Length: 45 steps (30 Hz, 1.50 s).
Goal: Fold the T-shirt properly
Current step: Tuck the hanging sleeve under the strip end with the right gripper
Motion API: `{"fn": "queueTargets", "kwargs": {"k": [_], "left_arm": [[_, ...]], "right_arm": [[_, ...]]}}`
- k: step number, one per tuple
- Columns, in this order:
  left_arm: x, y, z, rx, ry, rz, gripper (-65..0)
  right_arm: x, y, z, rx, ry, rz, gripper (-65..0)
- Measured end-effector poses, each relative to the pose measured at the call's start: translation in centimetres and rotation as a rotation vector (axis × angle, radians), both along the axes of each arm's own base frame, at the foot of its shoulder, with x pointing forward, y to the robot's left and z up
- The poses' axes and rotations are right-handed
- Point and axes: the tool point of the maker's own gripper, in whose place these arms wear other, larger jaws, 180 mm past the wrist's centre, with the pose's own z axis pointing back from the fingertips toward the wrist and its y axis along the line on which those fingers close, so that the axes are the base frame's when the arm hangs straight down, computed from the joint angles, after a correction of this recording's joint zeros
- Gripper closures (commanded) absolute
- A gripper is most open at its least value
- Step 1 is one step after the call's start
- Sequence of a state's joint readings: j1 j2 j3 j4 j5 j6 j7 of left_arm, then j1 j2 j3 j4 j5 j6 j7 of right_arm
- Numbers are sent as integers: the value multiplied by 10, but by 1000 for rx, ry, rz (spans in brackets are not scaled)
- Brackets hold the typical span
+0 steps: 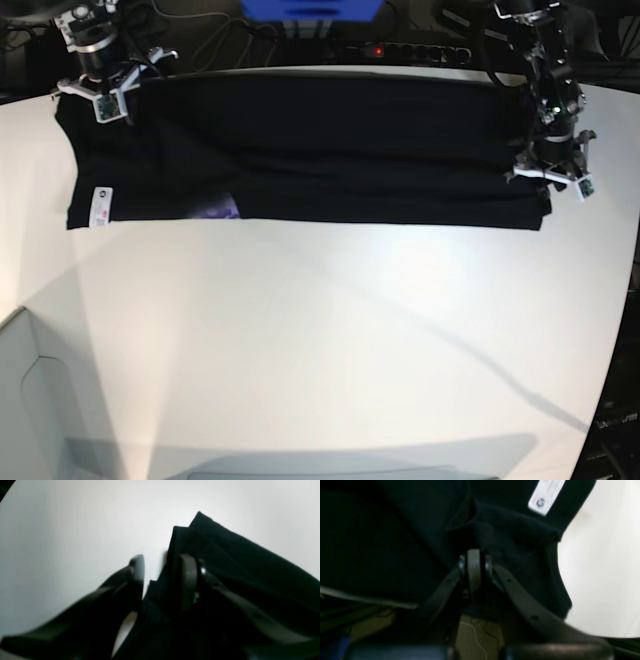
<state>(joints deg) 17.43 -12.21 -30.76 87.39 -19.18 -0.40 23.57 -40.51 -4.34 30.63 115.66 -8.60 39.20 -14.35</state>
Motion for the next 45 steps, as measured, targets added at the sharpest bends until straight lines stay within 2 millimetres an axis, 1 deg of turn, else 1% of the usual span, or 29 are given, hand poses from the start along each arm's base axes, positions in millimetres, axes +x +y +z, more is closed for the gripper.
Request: {"fn": "queueTargets", "kwargs": {"k": [8, 12, 14, 18, 20, 22, 26, 28, 30, 36, 39, 45], "left_arm": [[-1, 1, 0, 0, 2, 2, -218], [-5, 1, -1, 4, 6, 2, -217], [-6, -1, 4, 12, -2, -7, -217], [-4, -4, 25, 36, -46, -22, -217], [-6, 1, 36, 52, -75, -4, -217], [-12, 9, 40, 60, -84, 27, -217], [-28, 20, 37, 62, -63, 73, -217], [-31, 23, 37, 66, -59, 79, -217], [-37, 25, 36, 68, -52, 84, -217], [-52, 24, 27, 63, -9, 82, -221], [-55, 19, 24, -3, -31, 94, -221], [-76, 16, 15, -81, -12, 113, -222]], "right_arm": [[-17, -24, 1, -25, 13, -123, 0], [-18, -24, 0, -23, 15, -129, 0], [-19, -28, 1, -31, 15, -137, 0], [-16, -27, 0, -28, 15, -135, 0], [-6, -28, 3, -26, -11, -138, 0], [-1, -28, 6, -26, -30, -135, 0], [5, -29, 7, -28, -41, -139, 0], [11, -29, 10, -26, -59, -139, 0], [12, -28, 10, -24, -64, -136, 0], [8, -27, 3, -12, -41, -140, 0], [9, -26, 3, -11, -43, -139, 0], [9, -26, 3, -10, -43, -138, 0]]}}
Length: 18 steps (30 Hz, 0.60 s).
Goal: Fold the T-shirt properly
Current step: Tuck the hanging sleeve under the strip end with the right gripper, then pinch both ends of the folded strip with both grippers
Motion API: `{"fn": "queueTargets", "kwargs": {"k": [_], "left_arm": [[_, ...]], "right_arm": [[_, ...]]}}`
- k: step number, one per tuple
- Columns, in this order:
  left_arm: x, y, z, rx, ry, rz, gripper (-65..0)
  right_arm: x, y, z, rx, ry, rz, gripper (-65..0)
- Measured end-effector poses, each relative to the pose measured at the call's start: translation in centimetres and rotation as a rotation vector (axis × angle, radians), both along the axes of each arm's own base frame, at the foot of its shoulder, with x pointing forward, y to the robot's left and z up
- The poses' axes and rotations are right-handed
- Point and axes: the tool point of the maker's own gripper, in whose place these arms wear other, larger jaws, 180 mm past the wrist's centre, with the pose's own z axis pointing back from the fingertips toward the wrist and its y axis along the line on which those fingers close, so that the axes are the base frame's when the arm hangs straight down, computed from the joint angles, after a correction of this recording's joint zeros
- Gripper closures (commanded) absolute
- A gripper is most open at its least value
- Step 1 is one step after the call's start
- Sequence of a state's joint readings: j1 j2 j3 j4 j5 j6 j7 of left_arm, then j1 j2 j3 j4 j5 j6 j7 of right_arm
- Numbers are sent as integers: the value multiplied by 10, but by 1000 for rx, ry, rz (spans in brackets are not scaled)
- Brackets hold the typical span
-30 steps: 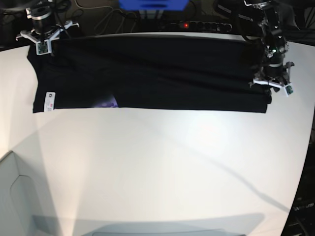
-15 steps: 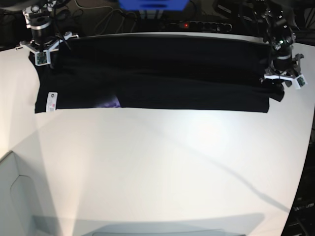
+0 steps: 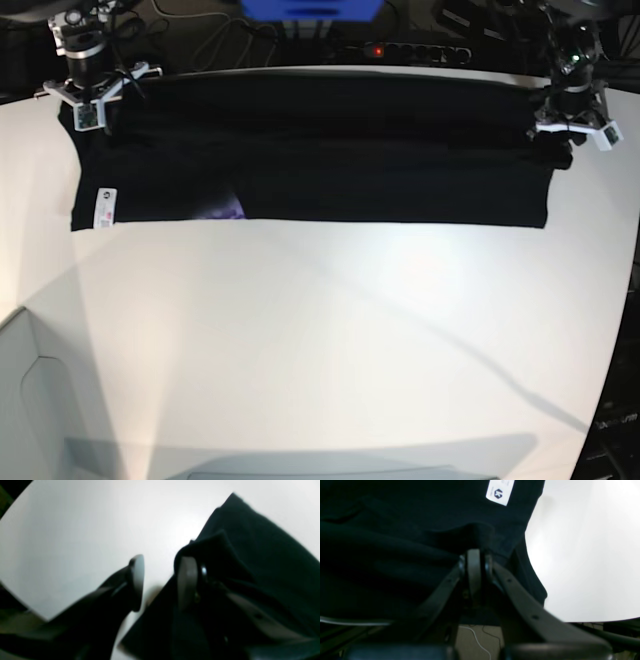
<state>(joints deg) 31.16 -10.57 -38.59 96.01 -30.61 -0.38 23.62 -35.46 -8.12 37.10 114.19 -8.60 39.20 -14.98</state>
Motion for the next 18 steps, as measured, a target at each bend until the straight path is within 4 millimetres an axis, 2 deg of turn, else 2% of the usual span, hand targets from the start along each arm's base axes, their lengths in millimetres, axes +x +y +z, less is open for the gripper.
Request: {"fn": "queueTargets", "kwargs": {"k": [5, 13, 15, 18], "left_arm": [[-5, -4, -2, -46, 0, -10, -223], [-15, -10, -6, -120, 12, -34, -232], [-20, -11, -8, -122, 25, -32, -298], [-27, -11, -11, -124, 45, -30, -470]], "right_arm": [[3, 10, -2, 18, -1, 25, 0], [3, 12, -2, 21, 1, 28, 0], [3, 12, -2, 21, -1, 28, 0], [3, 12, -2, 21, 0, 28, 0]]}}
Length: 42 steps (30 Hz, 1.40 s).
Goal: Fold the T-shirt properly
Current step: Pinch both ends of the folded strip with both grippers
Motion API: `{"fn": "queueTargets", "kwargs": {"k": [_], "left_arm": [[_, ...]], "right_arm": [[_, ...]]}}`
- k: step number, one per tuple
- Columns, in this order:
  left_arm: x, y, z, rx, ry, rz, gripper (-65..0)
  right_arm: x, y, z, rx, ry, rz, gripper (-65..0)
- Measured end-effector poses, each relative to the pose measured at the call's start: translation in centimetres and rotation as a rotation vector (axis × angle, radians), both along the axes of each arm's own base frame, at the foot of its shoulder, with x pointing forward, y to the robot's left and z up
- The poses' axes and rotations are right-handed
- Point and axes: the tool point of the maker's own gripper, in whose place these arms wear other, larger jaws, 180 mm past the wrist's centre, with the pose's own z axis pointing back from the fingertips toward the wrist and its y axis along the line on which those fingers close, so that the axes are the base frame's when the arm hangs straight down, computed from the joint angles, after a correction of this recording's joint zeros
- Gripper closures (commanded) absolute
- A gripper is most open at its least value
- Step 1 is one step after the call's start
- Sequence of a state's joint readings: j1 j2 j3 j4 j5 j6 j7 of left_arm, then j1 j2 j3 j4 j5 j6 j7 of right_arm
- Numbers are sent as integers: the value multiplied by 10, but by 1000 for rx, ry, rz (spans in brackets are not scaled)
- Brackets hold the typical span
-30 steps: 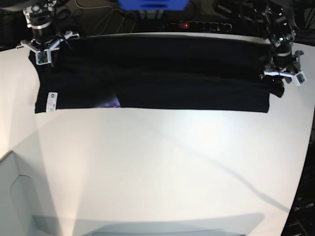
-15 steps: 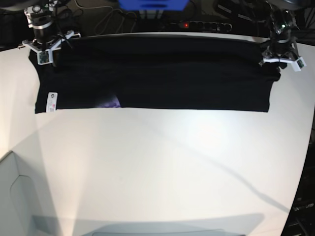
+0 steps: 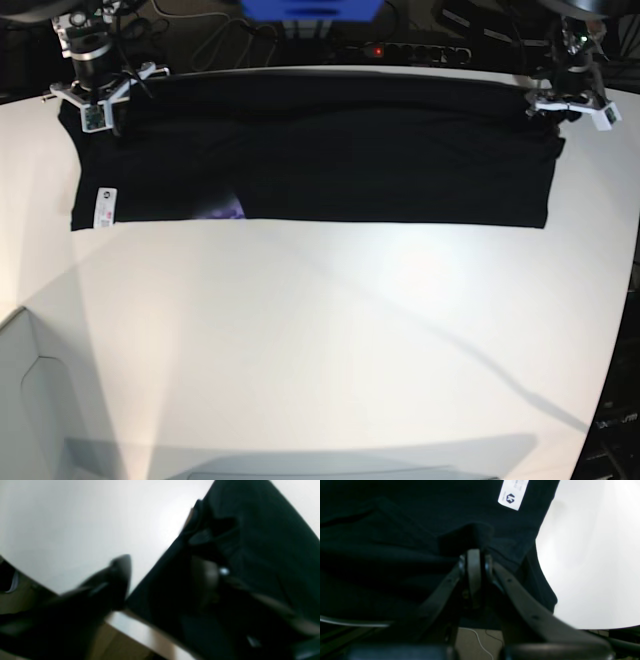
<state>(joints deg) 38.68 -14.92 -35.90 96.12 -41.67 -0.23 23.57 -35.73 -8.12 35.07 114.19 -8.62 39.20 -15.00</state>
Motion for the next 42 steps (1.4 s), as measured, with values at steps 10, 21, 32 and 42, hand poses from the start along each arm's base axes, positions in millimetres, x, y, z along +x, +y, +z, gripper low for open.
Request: {"fn": "queueTargets", "kwargs": {"k": [10, 21, 32, 42], "left_arm": [[-3, 8, 24, 48, -25, -8, -521], [-20, 22, 52, 116, -45, 28, -313], [16, 14, 72, 64, -182, 29, -313], [28, 10, 37, -39, -127, 55, -313]], "right_arm": [[4, 7, 0, 12, -6, 16, 0], [11, 7, 3, 12, -26, 17, 0], [17, 6, 5, 8, -39, 15, 0], [20, 7, 7, 22, -55, 12, 0]]}}
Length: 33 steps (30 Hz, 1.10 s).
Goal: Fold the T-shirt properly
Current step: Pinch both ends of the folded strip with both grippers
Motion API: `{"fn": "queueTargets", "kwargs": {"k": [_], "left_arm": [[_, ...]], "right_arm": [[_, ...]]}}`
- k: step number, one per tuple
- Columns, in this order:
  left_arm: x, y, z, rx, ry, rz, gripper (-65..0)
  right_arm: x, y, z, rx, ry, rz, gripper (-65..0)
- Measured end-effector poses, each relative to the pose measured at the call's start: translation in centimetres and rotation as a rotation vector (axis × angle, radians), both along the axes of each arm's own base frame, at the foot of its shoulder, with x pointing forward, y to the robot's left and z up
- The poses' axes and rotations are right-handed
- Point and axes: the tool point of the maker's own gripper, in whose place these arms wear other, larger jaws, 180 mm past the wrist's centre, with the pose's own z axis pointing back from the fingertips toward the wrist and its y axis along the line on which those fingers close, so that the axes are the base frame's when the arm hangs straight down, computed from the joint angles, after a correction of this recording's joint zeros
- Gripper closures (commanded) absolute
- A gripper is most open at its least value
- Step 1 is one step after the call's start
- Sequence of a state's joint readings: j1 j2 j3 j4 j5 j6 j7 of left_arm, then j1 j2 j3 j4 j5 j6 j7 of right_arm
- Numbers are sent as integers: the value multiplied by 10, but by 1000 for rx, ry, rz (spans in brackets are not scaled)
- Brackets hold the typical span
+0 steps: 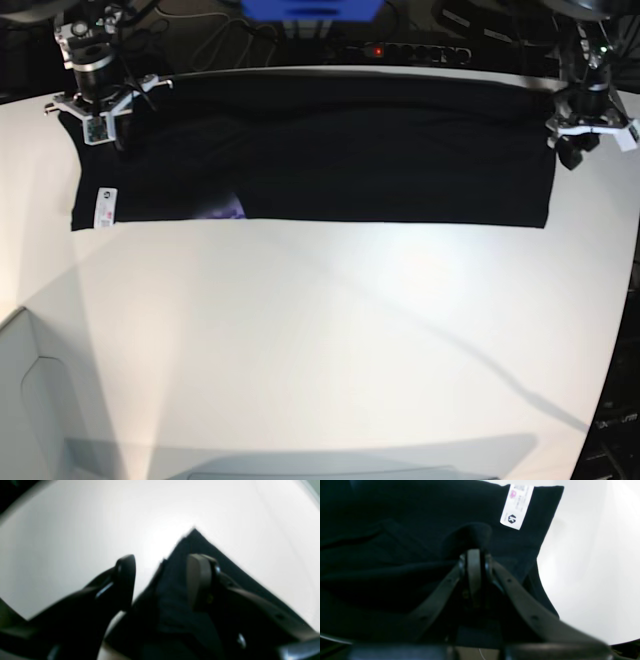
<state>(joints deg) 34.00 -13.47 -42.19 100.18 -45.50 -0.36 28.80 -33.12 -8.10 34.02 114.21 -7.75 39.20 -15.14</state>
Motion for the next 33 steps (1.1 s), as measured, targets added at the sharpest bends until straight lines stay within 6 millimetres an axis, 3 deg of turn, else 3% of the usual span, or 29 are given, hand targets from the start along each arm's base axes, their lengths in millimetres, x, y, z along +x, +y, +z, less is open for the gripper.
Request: {"fn": "queueTargets", "kwargs": {"k": [6, 12, 16, 19, 22, 26, 33], "left_arm": [[0, -1, -35, -78, 55, 30, -313], [-5, -5, -49, -101, 91, 32, -313], [-4, -4, -49, -100, 87, 33, -313], [-4, -4, -49, -100, 87, 33, -313], [-4, -4, -48, -99, 87, 34, -313], [-4, -1, -47, -93, 90, 28, -313], [1, 13, -36, -55, 88, 19, -313]], "right_arm": [[9, -2, 6, 17, -35, -16, 0], [4, -32, -7, -69, 104, -99, 0], [-5, -40, -12, -90, 159, -108, -123], [-10, -33, -17, -85, 185, -88, -255], [-10, -26, -19, -74, 185, -68, -345], [-12, -28, -18, -76, 185, -75, -377], [4, -65, 3, -117, 107, -192, -377]]}}
